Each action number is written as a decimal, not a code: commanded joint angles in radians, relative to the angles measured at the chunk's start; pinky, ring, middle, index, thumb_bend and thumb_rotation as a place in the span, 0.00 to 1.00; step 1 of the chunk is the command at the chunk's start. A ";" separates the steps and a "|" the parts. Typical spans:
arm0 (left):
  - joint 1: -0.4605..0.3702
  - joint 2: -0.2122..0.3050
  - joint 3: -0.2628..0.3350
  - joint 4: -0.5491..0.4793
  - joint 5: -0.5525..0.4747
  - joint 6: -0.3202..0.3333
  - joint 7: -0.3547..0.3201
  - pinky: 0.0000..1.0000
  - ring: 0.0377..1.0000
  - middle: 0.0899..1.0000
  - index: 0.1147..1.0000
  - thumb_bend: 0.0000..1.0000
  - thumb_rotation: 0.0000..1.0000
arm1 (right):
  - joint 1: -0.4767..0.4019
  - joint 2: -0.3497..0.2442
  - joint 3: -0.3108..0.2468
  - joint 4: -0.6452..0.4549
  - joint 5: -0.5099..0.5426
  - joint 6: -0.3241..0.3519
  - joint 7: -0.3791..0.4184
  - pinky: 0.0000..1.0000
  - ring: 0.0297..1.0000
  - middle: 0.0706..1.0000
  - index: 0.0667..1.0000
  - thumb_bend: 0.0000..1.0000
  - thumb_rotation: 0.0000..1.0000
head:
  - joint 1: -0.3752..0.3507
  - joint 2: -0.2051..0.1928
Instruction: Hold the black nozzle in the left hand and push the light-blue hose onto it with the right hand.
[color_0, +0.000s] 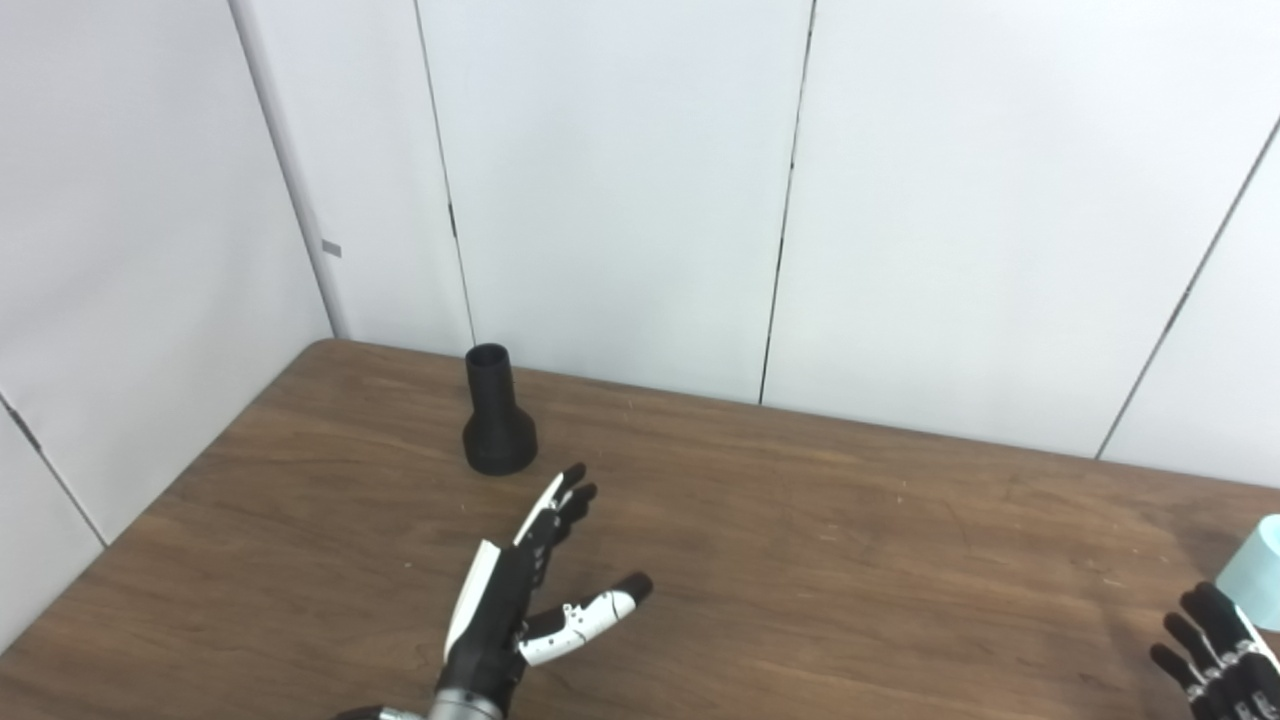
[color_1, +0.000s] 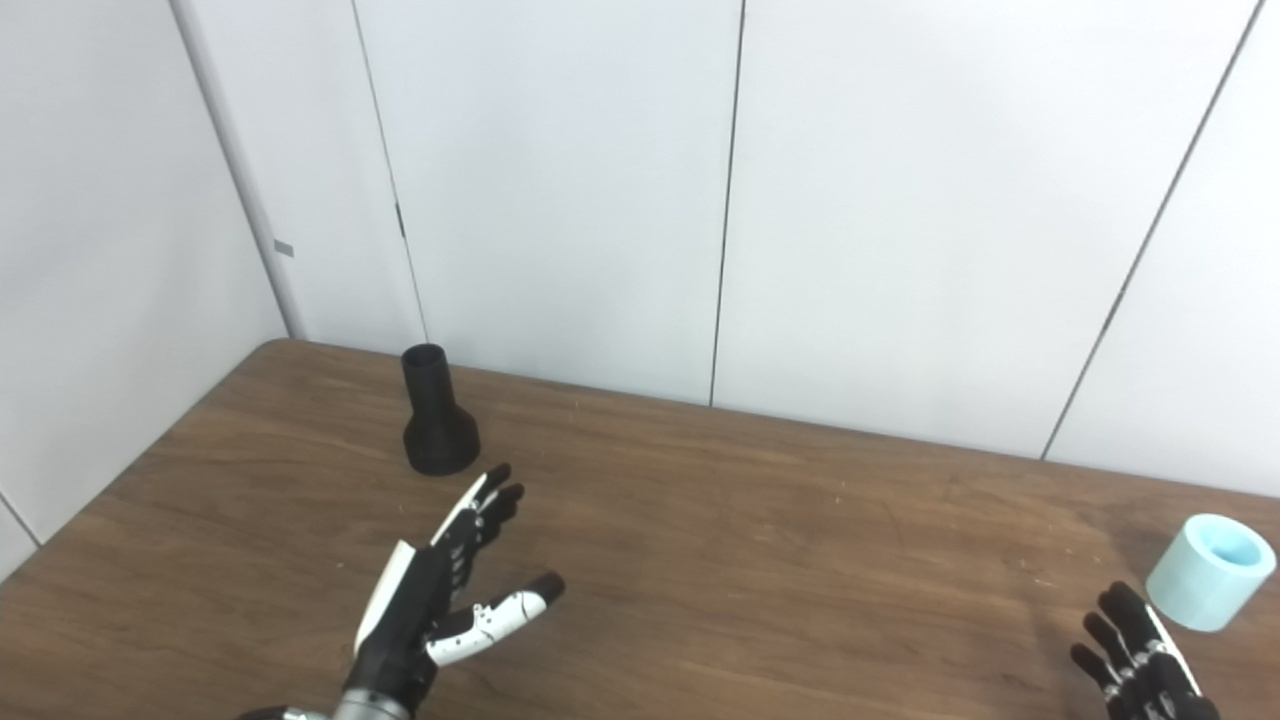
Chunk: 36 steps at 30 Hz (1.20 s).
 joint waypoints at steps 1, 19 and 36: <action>-0.021 0.025 0.018 -0.061 0.030 0.019 0.007 0.95 0.92 0.90 0.88 0.74 0.19 | 0.042 0.020 0.018 0.075 -0.005 -0.032 0.010 0.90 0.95 0.96 0.95 0.53 1.00 | -0.003 -0.003; -0.144 0.150 0.188 -0.093 0.085 0.122 0.016 0.96 0.93 0.91 0.87 0.81 0.20 | 0.038 0.021 0.027 0.086 0.001 -0.032 0.015 0.88 0.95 0.95 0.94 0.51 1.00 | -0.002 -0.004; -0.293 0.308 0.157 0.132 0.245 0.250 0.006 0.92 0.94 0.92 0.89 0.83 0.30 | 0.030 0.025 0.028 0.090 0.016 -0.022 0.021 0.86 0.94 0.95 0.94 0.51 0.98 | -0.002 0.005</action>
